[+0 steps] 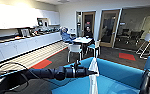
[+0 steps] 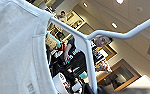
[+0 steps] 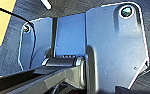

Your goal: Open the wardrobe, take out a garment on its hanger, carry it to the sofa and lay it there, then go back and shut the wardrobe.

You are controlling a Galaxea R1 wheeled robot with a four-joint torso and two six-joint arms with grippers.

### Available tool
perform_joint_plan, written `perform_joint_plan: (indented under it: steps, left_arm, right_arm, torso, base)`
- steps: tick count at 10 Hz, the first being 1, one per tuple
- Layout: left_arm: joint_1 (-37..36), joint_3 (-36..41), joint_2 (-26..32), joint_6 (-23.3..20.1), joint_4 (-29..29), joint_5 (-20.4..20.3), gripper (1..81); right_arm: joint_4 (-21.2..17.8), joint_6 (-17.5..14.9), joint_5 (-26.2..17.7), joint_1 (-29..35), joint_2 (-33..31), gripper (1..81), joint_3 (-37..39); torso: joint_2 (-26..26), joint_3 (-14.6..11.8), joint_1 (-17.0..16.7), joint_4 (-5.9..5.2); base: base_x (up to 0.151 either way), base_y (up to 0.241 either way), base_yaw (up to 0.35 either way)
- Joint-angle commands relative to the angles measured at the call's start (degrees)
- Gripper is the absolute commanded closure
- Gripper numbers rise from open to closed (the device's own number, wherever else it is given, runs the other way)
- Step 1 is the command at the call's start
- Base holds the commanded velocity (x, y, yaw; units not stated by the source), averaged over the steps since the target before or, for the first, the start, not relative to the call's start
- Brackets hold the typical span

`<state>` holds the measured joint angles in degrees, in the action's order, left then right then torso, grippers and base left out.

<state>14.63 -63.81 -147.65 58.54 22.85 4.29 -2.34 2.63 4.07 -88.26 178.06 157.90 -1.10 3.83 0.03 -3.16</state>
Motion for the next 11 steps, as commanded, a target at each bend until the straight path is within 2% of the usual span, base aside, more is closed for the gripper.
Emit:
perform_joint_plan:
  steps: [1, 11]
  left_arm:
    - [-9.57, 1.49, -0.46, -1.05, 1.76, -2.8, 81.1]
    - [-9.49, 1.84, -0.46, -1.05, 1.76, -2.8, 81.1]
  right_arm:
    - [-0.21, -0.26, -3.19, 2.16, 0.83, 1.0, -0.59]
    - [-0.21, -0.26, -3.19, 2.25, 0.84, 1.0, -0.59]
  torso:
    - [0.0, 0.0, -0.02, 0.0]
    - [0.0, 0.0, -0.02, 0.0]
  base:
    - [0.093, 0.0, 0.0]
    - [0.128, 0.0, 0.0]
